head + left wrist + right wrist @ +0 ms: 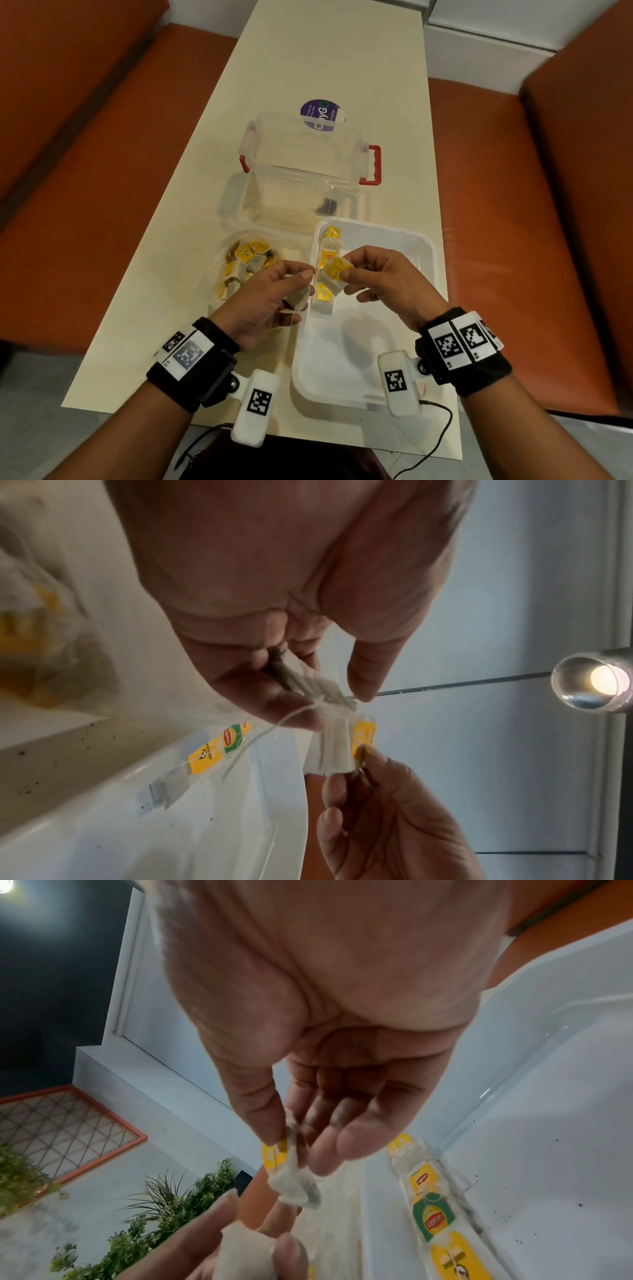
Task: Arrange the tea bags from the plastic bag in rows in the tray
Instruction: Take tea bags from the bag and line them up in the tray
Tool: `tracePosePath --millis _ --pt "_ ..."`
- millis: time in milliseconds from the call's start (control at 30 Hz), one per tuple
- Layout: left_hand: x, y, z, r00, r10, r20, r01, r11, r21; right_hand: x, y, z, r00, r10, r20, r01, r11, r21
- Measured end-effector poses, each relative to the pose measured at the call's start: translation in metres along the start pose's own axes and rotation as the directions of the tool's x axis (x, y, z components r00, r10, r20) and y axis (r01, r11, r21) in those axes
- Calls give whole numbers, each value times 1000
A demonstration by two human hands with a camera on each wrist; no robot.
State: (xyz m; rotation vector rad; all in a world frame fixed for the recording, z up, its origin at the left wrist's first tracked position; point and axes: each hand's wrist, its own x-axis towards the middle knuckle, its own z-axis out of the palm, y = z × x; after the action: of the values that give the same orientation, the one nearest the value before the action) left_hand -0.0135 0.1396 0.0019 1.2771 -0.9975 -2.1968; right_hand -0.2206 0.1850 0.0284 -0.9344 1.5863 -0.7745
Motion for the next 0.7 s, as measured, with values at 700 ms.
tracePosePath --millis 700 --pt "-12 8 -22 997 -73 -22 67 979 -193 39 40 33 978 209 24 -139 726 -674"
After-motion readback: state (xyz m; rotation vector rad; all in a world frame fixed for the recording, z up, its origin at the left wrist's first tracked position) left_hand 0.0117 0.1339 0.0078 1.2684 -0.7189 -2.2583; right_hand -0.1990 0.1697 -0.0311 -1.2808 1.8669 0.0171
